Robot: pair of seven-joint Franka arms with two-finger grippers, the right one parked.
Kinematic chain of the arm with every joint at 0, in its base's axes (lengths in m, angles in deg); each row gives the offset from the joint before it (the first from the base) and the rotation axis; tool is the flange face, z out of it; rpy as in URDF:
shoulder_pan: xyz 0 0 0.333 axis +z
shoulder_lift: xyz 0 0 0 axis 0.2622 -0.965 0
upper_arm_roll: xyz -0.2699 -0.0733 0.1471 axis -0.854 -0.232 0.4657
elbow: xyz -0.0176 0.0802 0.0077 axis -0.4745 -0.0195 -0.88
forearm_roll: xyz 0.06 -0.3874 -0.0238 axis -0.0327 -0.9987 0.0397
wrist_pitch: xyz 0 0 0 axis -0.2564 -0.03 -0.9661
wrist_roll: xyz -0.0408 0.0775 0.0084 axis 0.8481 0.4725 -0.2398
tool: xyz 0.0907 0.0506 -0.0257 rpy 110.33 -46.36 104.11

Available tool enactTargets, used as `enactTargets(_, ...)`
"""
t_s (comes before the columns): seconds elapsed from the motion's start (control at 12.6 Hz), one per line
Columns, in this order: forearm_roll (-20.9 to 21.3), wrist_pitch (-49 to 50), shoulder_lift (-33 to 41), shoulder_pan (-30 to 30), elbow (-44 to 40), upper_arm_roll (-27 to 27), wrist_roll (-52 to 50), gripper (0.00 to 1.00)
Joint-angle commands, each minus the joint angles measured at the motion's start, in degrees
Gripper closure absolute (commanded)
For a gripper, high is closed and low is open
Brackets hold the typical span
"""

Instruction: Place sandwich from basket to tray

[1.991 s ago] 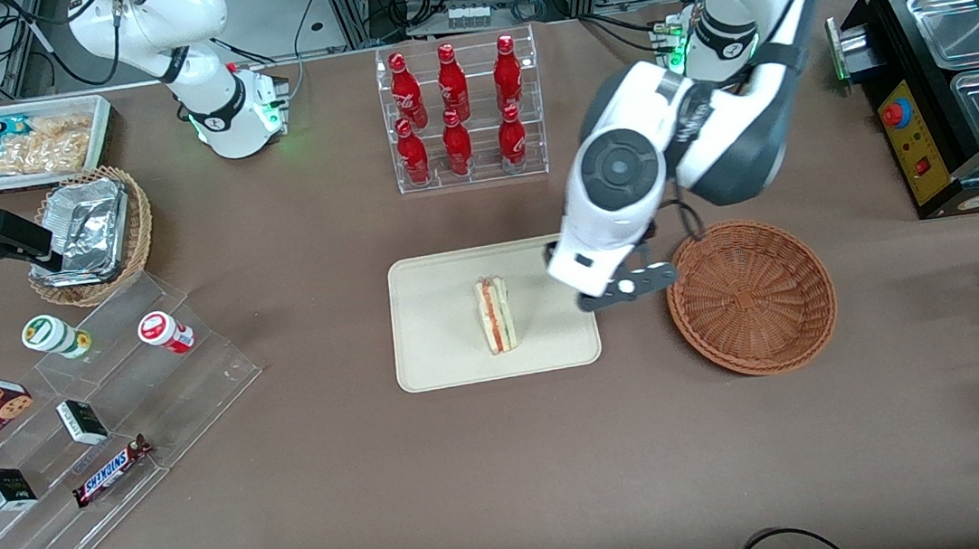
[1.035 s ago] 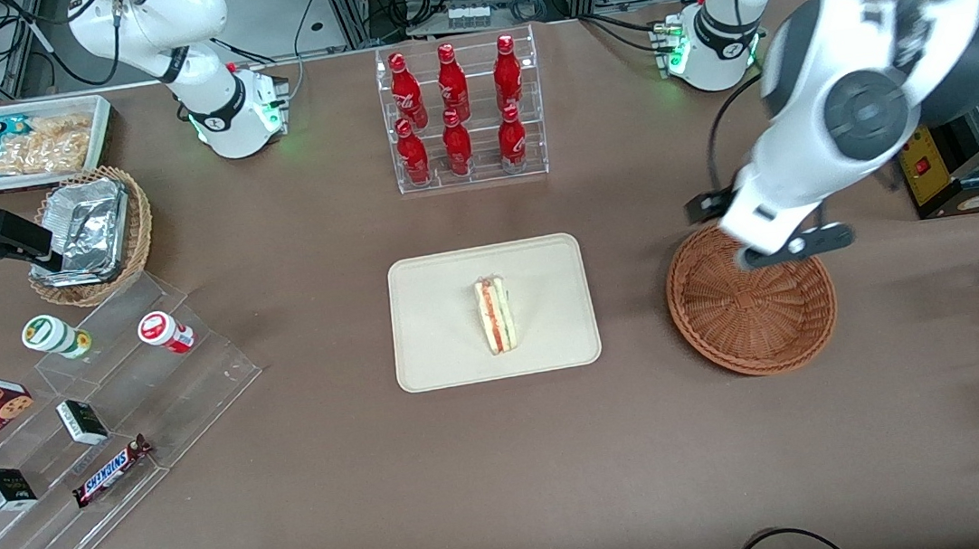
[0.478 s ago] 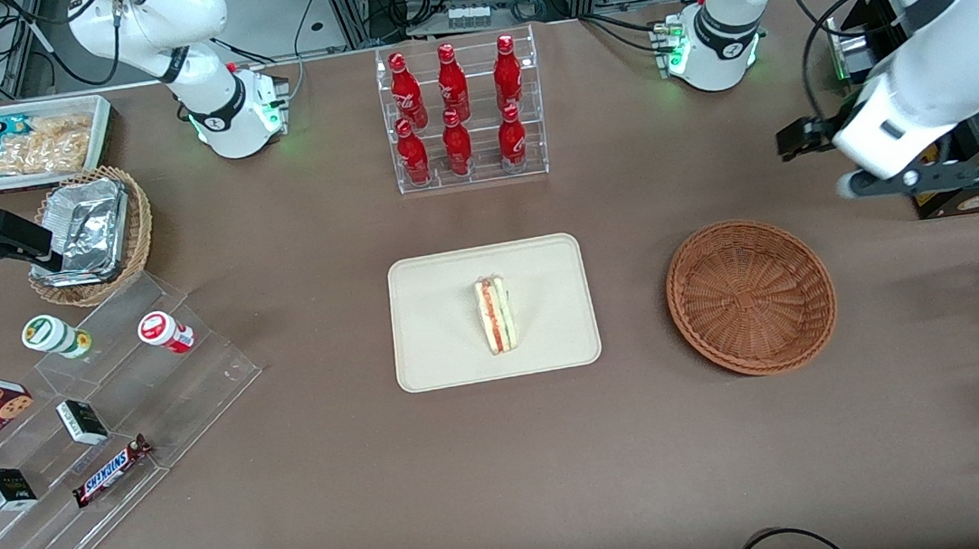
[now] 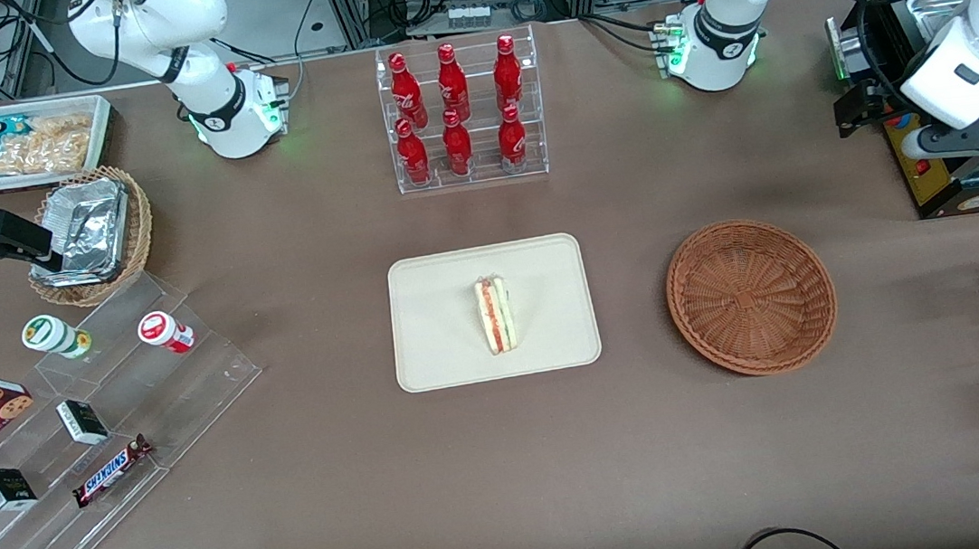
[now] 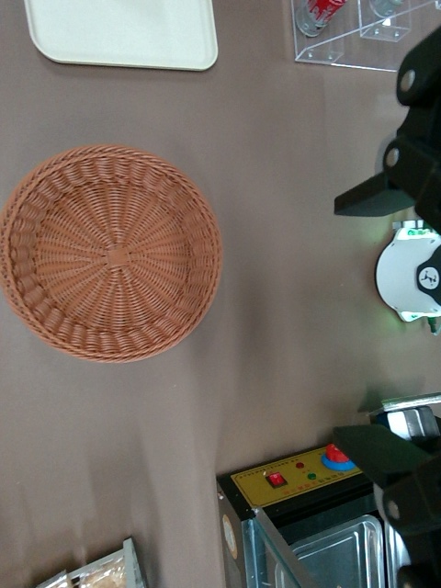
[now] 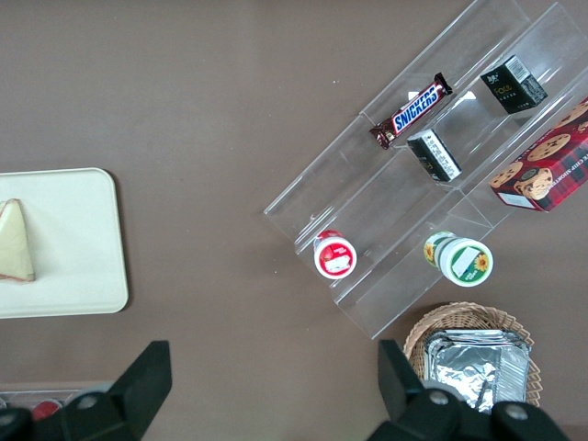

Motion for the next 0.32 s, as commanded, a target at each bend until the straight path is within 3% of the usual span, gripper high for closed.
enactTargets(0.0,0.1,-2.5,0.3,0.6,0.3,-0.3,0.2,0.0)
enactTargets(0.24,-3.3,-3.6,0.1,0.6,0.4,0.5,-0.4,0.0)
